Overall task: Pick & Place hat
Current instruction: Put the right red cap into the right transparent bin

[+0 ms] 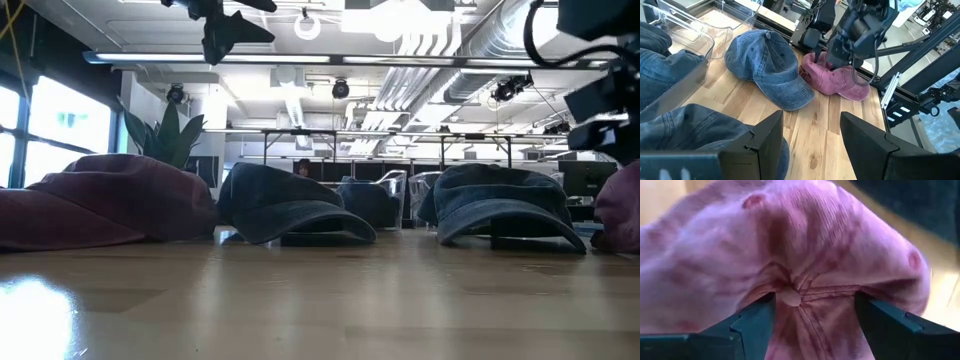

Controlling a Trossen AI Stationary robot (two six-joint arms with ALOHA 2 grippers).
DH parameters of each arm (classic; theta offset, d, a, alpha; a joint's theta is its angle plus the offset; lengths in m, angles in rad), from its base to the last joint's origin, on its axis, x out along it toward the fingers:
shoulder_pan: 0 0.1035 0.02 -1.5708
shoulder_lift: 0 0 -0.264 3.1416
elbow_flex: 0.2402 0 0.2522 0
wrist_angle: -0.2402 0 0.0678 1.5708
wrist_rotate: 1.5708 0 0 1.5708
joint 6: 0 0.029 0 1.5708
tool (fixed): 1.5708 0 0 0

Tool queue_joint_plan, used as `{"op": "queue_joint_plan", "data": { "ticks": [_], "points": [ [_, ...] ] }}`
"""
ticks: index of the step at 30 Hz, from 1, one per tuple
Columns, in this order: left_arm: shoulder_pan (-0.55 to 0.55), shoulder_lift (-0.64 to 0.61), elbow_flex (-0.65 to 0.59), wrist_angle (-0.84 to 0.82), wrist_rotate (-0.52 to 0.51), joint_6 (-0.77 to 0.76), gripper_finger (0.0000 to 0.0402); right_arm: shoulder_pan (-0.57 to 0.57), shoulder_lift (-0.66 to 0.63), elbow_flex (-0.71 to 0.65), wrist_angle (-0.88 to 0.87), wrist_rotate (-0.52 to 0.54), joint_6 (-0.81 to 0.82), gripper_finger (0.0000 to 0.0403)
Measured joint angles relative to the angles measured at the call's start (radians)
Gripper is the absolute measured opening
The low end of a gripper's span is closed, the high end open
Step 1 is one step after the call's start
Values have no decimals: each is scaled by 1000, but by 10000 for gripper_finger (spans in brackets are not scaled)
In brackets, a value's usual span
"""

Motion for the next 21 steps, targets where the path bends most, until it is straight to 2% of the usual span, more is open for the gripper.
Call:
{"op": "queue_joint_plan", "data": {
  "ticks": [4, 10, 11, 15, 19, 21],
  "points": [
    [0, 0, 0, 0, -1, -3, 192, 0, 53, -29, 86, 14, -31, 207],
    [0, 0, 0, 0, -9, -23, 192, -2, 120, -49, 144, -42, 22, 36],
    [0, 0, 0, 0, -9, -26, 192, -2, 122, -40, 140, -64, 22, 20],
    [0, 0, 0, 0, -11, -27, 192, -9, 89, 28, 118, -180, 56, 23],
    [0, 0, 0, 2, -11, -29, 192, -43, 21, 138, 61, -353, 103, 4],
    [0, 0, 0, 6, -11, -31, 192, -65, -13, 199, 55, -433, 140, 7]
  ]
}}
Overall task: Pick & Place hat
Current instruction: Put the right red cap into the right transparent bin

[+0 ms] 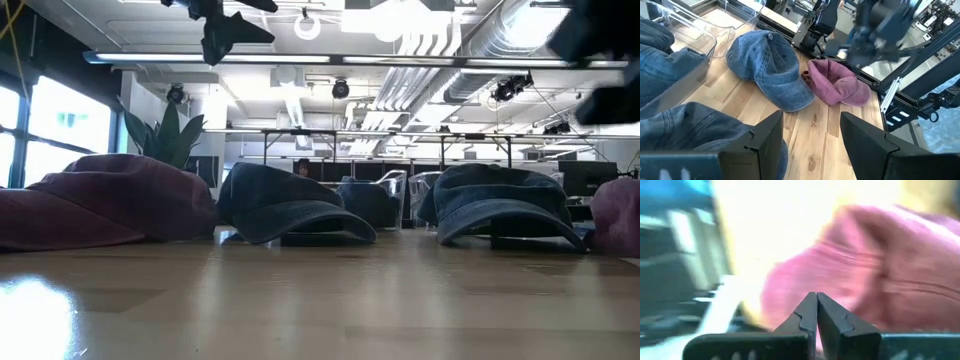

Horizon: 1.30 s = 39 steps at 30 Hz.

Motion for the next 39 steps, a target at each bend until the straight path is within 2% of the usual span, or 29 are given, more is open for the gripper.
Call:
{"op": "queue_joint_plan", "data": {
  "ticks": [3, 5, 8, 12, 16, 19, 21, 26, 33, 36, 39],
  "points": [
    [0, 0, 0, 10, 0, 0, 192, -28, -40, 71, -2, -56, 29, 3],
    [0, 0, 0, 14, 0, 1, 192, -32, -54, 91, -4, -15, 17, 5],
    [0, 0, 0, 30, 6, 2, 192, -28, -57, 66, -40, 74, 2, 28],
    [0, 0, 0, 31, 23, 2, 192, -27, -44, -22, -89, 111, 10, 95],
    [0, 0, 0, 31, 27, 3, 192, -14, -31, -119, -30, 128, -8, 180],
    [0, 0, 0, 31, 27, 5, 192, 17, -14, -164, 15, 222, -9, 229],
    [0, 0, 0, 31, 26, 5, 192, 44, 6, -178, 23, 297, -11, 244],
    [0, 0, 0, 31, 23, 5, 192, 112, 84, -186, 76, 418, -58, 249],
    [0, 0, 0, 31, 22, 5, 192, 184, 262, -183, 163, 438, -146, 243],
    [0, 0, 0, 31, 22, 5, 192, 195, 323, -177, 165, 451, -130, 214],
    [0, 0, 0, 31, 22, 5, 192, 197, 339, -173, 167, 453, -114, 143]
  ]
}}
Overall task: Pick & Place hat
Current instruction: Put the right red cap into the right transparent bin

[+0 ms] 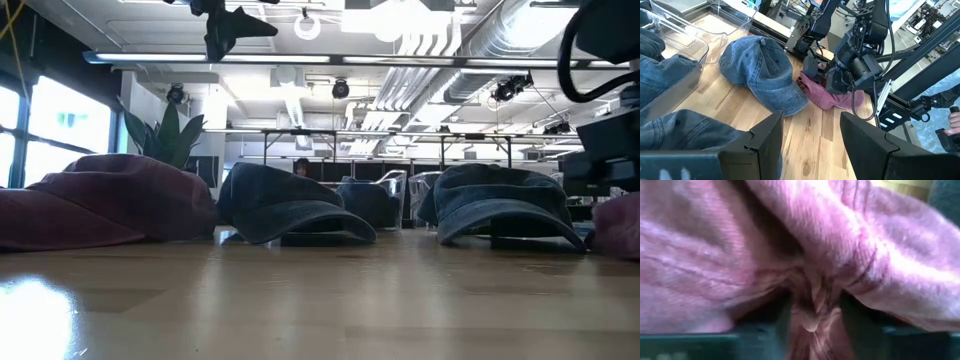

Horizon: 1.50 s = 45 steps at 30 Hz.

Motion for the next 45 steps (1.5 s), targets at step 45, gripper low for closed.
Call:
{"op": "queue_joint_plan", "data": {
  "ticks": [45],
  "points": [
    [0, -9, 101, 42, 107, 56, 192, -466, -94, 787, -127, 185, -335, 21]
  ]
}}
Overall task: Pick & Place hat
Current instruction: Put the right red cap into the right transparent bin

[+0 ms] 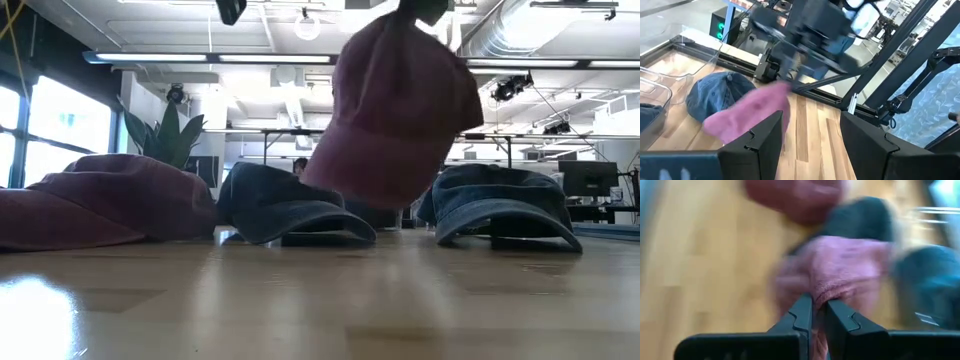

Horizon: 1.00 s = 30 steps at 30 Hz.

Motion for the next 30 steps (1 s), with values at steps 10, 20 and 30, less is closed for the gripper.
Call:
{"op": "queue_joint_plan", "data": {
  "ticks": [10, 20, 30],
  "points": [
    [0, 0, 0, -10, 32, 22, 192, -122, -2, 61, -65, 157, -32, 21],
    [0, 1, 0, -134, 81, 22, 192, 180, 34, -298, 319, -229, 373, 32],
    [0, 8, 0, -217, 127, 22, 192, 376, 137, -577, 734, -388, 698, 57]
  ]
}}
